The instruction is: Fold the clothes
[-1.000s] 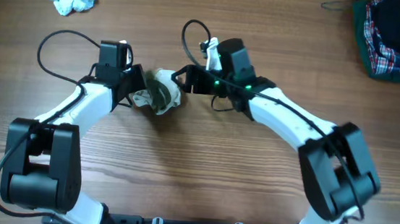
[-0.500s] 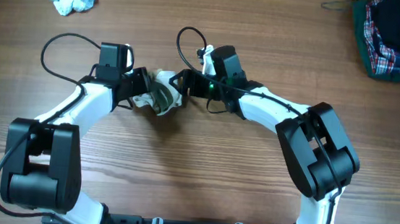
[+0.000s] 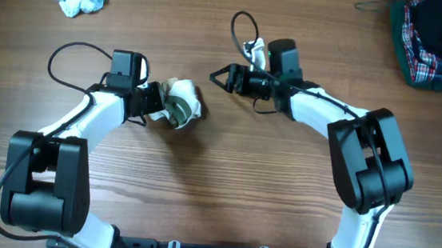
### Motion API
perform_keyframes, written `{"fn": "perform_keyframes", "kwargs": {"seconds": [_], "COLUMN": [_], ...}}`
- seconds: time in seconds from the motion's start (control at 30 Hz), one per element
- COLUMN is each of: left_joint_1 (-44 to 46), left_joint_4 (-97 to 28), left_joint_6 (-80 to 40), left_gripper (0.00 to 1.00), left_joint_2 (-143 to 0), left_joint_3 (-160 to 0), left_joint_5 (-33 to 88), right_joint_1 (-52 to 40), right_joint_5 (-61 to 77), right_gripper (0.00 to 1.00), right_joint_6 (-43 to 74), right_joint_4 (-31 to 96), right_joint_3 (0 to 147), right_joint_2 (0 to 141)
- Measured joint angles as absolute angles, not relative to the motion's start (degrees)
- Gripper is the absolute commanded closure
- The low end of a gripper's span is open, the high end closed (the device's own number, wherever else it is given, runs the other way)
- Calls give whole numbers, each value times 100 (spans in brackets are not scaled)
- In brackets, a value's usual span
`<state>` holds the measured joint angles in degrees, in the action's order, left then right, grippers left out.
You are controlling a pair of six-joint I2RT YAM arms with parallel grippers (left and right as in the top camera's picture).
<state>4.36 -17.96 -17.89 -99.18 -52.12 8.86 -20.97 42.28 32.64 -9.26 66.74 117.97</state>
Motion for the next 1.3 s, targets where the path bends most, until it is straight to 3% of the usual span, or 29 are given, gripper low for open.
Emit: {"fn": "perform_keyframes", "kwargs": {"seconds": [0.27,0.4,0.47,0.7,1.07,1.2,1.3], "left_joint_1": [436,434,454,768,1352,2005,2480], "left_joint_4": [-1693,-1693,-1697,-1540,-467,-148,-84], "left_joint_6": [-1787,-1772,-1776,-1841,-3470,-3756,-4132], "left_gripper": [60,78,80,81,83,82,63], "left_joint_2": [-9918,-9922,-9922,-9922,-9944,-9944,-9944], "left_joint_3": [-5212,-5212,-5212,-5212,-5207,-5207,-5207], "left_joint_5": [1144,1647,1734,1863,1964,1887,1651], "right_joint_1": [-2536,-2576,-2571,-2224,-1302,-1291,-1291], "right_joint_5": [4300,4278,4259,4416,4781,4801,4801], "right_gripper": [24,25,25,29,27,27,27], "right_joint_6": [2856,2856,2856,2838,2816,2816,2816], "right_joint_4": [-705,-685,-685,-635,-196,-38,-3], "right_joint_3": [6674,6674,6674,6674,6674,6674,6674], "right_joint_2": [11795,11795,11795,11762,10722,10702,10702]}}
